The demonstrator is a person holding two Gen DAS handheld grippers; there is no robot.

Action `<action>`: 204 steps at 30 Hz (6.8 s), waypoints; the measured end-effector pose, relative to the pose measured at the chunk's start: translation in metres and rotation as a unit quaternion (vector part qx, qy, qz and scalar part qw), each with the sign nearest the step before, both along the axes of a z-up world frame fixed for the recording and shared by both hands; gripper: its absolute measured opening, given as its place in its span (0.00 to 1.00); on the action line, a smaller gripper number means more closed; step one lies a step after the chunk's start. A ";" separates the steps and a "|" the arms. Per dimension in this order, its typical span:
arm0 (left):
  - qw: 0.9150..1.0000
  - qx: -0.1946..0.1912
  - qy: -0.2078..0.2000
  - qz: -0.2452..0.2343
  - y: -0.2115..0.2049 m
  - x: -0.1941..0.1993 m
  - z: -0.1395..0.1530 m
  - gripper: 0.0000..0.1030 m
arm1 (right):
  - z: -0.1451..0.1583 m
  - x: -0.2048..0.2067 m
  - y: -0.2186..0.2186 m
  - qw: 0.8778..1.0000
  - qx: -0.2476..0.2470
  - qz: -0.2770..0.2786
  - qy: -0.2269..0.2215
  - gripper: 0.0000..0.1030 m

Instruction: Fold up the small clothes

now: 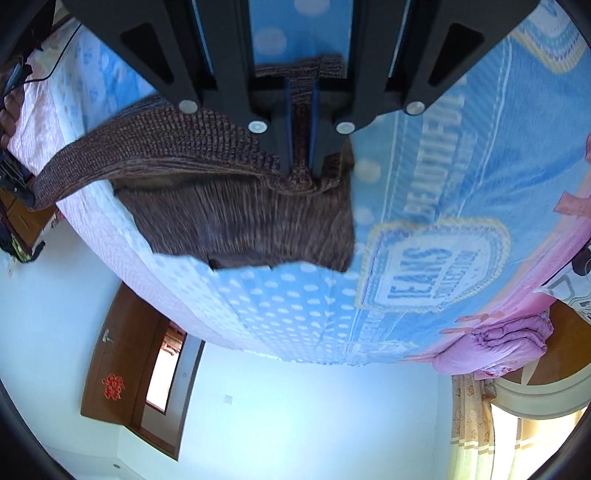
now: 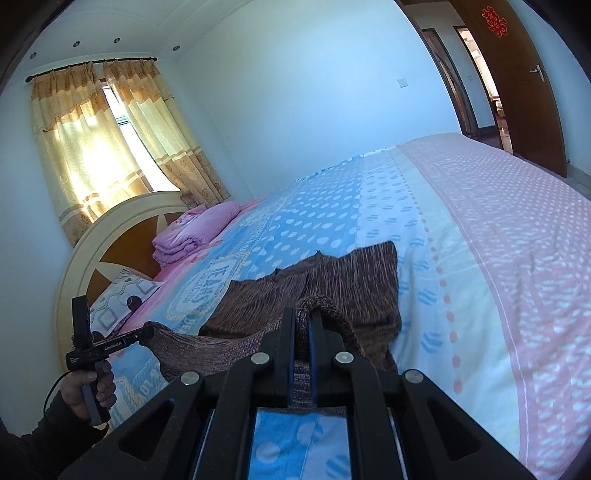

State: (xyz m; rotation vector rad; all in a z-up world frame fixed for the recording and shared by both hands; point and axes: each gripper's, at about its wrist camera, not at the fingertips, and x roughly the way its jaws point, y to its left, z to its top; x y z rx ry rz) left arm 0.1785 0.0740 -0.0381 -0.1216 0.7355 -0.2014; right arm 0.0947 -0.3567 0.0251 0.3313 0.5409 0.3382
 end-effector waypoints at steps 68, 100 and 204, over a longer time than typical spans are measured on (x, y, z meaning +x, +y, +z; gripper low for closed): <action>0.937 0.349 0.013 0.028 -0.072 0.189 -0.070 1.00 | -0.103 0.280 0.107 0.807 -0.588 -0.003 0.044 0.79; 0.908 0.416 -0.038 0.027 -0.077 0.203 -0.058 1.00 | -0.080 0.281 0.111 0.728 -0.684 0.047 -0.004 0.88; 0.990 0.066 0.043 0.120 0.059 0.019 -0.069 1.00 | -0.128 0.052 0.204 0.938 -0.340 0.054 0.031 0.64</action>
